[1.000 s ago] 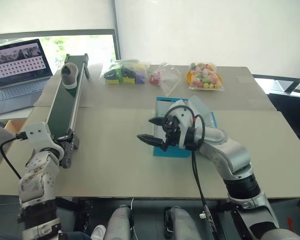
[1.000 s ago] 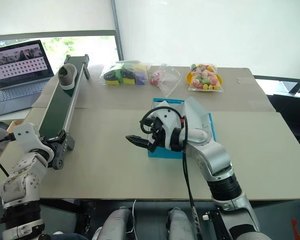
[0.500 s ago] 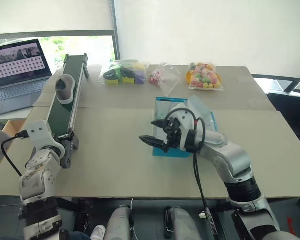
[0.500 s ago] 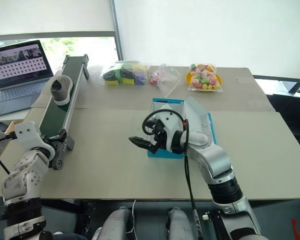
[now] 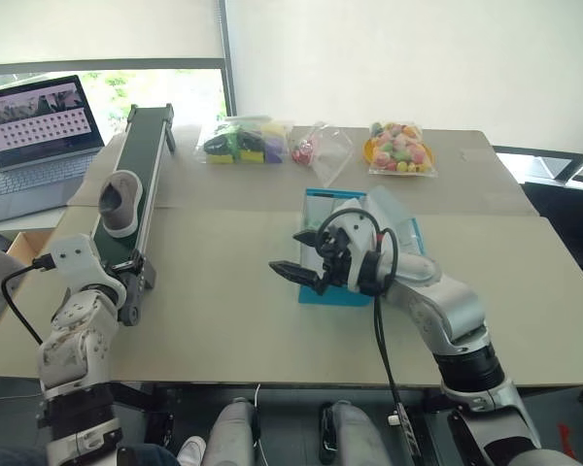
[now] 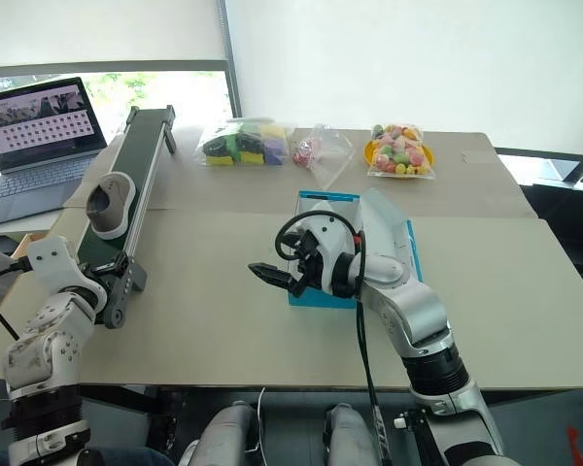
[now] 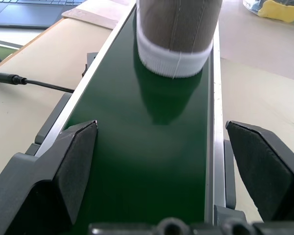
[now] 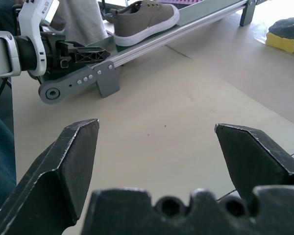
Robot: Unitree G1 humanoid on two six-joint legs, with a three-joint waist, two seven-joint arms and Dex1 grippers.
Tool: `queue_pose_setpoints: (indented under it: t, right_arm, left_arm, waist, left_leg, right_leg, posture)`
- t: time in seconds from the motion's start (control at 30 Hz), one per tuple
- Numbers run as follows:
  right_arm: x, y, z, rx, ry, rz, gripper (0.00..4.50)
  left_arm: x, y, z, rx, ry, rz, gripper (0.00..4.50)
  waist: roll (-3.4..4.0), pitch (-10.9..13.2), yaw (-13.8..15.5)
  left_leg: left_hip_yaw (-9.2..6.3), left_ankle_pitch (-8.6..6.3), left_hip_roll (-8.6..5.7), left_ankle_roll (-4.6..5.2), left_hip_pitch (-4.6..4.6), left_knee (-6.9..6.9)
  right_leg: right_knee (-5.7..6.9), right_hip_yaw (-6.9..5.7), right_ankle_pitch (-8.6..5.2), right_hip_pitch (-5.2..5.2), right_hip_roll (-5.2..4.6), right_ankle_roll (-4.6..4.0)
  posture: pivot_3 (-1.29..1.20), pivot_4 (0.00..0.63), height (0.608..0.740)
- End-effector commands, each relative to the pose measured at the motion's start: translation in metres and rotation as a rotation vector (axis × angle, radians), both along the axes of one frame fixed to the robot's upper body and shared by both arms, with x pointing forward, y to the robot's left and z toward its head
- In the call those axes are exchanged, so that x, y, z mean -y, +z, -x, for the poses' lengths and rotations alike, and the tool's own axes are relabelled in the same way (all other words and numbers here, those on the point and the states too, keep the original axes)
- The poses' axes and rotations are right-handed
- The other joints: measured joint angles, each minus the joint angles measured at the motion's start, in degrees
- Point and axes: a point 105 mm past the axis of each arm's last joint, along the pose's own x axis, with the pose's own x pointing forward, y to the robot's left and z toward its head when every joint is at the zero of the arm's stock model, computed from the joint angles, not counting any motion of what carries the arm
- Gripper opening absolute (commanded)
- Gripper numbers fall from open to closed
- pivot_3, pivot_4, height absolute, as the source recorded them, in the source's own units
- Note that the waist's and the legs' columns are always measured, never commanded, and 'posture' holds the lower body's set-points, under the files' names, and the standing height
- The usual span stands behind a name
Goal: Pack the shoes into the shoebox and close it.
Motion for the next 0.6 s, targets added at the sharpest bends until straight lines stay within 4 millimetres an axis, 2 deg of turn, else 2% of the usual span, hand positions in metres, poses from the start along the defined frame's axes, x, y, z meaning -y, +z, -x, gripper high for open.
queue_pose_setpoints:
  t: [0.03, 0.33, 0.43, 0.53, 0.6]
  right_arm:
    - [-0.002, 0.019, 0.002, 0.055, 0.014, -0.039, 4.43]
    - [-0.001, 0.023, 0.002, 0.067, 0.007, -0.046, 4.43]
    - [0.0, 0.027, 0.001, 0.076, 0.002, -0.054, 4.5]
    - [0.0, 0.033, 0.001, 0.087, 0.001, -0.067, 4.5]
    - [0.0, 0.035, 0.0, 0.092, -0.001, -0.071, 4.5]
  left_arm:
    - [-0.002, 0.007, 0.002, 0.024, 0.006, -0.008, 4.5]
    - [0.002, -0.001, 0.0, -0.014, 0.007, 0.006, 4.5]
    - [0.004, 0.002, -0.003, 0.013, 0.0, 0.032, 3.8]
    - [0.007, 0.01, -0.006, 0.054, -0.014, 0.062, 2.75]
    - [0.01, 0.018, -0.009, 0.102, -0.028, 0.075, 2.75]
  waist:
    - [0.0, 0.0, 0.0]
    - [0.0, 0.0, 0.05]
    - [0.01, 0.0, 0.11]
    - [0.01, 0.0, 0.34]
    - [0.01, 0.0, 0.42]
  left_leg:
    - [0.0, 0.0, 0.0, 0.0, 0.0, 0.0]
    - [-0.02, 0.0, 0.0, 0.0, 0.01, 0.0]
    - [-0.05, 0.0, 0.01, 0.0, 0.02, 0.0]
    - [-0.15, 0.0, 0.0, 0.0, 0.02, 0.0]
    - [-0.26, 0.0, 0.0, 0.0, 0.01, 0.0]
  right_leg:
    - [0.0, 0.0, 0.0, 0.0, 0.0, 0.0]
    - [0.0, -0.02, 0.0, 0.02, -0.01, 0.0]
    - [0.0, -0.06, 0.0, 0.05, -0.03, 0.0]
    - [-0.01, -0.24, -0.01, 0.15, -0.11, -0.01]
    - [-0.04, -0.41, -0.01, 0.21, -0.17, -0.02]
  posture:
    - [0.0, 0.15, 0.681]
    - [0.0, 0.15, 0.681]
    - [0.0, 0.15, 0.681]
    - [0.0, 0.15, 0.681]
    - [0.0, 0.15, 0.681]
